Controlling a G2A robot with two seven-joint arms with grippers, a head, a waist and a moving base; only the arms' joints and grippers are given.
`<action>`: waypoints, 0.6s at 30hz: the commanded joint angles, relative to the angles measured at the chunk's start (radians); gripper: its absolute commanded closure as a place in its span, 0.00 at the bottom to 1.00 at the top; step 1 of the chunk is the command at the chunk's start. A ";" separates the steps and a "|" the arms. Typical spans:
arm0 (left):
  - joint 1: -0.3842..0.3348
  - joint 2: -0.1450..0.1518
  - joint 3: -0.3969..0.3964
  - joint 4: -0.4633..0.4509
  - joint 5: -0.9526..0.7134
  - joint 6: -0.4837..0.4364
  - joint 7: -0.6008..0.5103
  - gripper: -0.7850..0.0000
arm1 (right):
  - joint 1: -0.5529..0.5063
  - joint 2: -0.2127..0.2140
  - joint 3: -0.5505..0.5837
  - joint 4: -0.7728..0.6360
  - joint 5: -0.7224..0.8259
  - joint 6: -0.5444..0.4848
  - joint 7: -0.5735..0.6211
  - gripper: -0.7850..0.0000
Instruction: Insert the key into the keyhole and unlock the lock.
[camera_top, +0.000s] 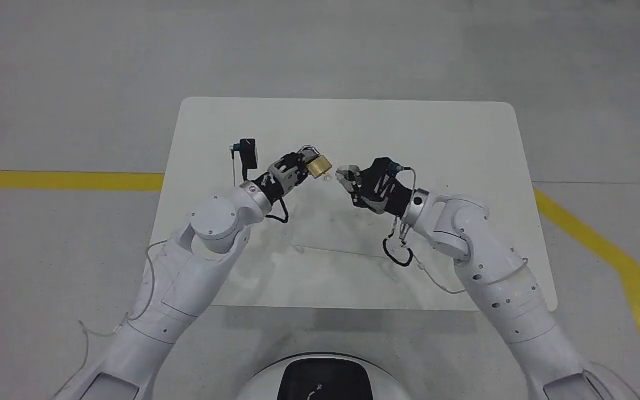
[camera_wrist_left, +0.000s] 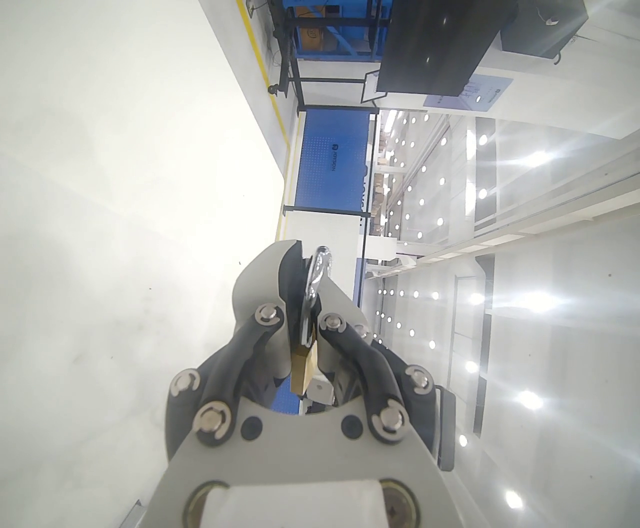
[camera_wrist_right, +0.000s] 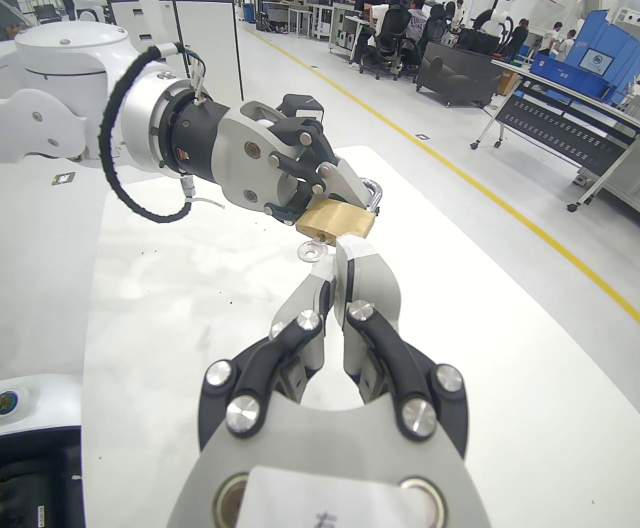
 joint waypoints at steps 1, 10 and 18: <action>-0.002 -0.001 -0.001 0.004 0.000 0.010 -0.007 1.00 | -0.005 0.002 0.014 0.006 0.009 -0.014 -0.009 0.00; -0.095 -0.002 0.083 0.049 0.183 0.224 -0.132 1.00 | -0.112 0.038 0.212 -0.017 0.024 -0.065 -0.169 0.00; -0.195 -0.034 0.303 0.112 0.466 0.362 -0.188 1.00 | -0.112 0.038 0.212 -0.017 0.024 -0.065 -0.169 0.00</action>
